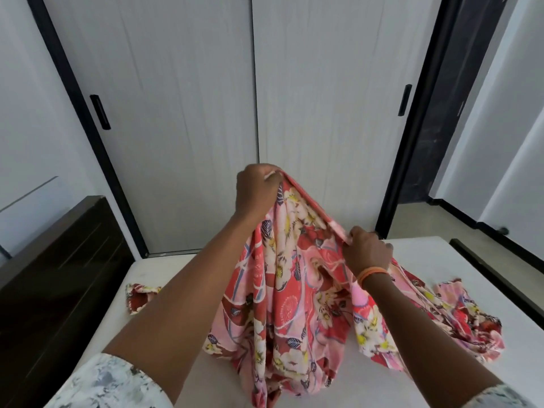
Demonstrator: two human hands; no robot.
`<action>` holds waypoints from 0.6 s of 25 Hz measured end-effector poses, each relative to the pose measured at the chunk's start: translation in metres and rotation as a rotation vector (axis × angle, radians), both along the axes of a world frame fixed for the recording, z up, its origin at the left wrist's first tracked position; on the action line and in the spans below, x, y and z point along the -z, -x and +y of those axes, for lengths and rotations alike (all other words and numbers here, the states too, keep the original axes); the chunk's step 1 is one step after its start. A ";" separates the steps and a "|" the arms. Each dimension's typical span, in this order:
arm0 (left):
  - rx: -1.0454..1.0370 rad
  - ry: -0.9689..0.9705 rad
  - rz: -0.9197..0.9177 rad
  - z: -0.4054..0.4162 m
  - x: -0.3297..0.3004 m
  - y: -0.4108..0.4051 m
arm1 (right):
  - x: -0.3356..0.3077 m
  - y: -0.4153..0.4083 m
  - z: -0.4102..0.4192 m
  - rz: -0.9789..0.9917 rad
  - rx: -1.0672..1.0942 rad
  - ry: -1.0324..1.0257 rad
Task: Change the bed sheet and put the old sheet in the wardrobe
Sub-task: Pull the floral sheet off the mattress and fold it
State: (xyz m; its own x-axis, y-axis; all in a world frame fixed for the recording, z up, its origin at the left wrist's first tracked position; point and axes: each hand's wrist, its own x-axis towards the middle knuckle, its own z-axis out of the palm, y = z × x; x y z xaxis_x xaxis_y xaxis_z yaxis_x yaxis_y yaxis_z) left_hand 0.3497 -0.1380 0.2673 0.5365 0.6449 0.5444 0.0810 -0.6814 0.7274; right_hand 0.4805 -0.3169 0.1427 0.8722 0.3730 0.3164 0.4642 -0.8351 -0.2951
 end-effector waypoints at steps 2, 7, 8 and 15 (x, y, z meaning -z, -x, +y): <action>-0.062 0.063 -0.090 0.010 -0.011 0.004 | 0.016 -0.008 -0.010 0.022 0.080 0.042; -0.195 0.078 -0.055 0.033 -0.022 0.009 | 0.033 -0.014 -0.018 0.277 0.022 -0.258; -0.223 0.064 0.027 0.037 -0.016 0.009 | 0.027 -0.015 -0.014 0.359 -0.070 -0.408; 0.211 0.117 0.363 -0.002 0.047 0.007 | -0.055 0.001 0.025 0.912 -0.647 -0.905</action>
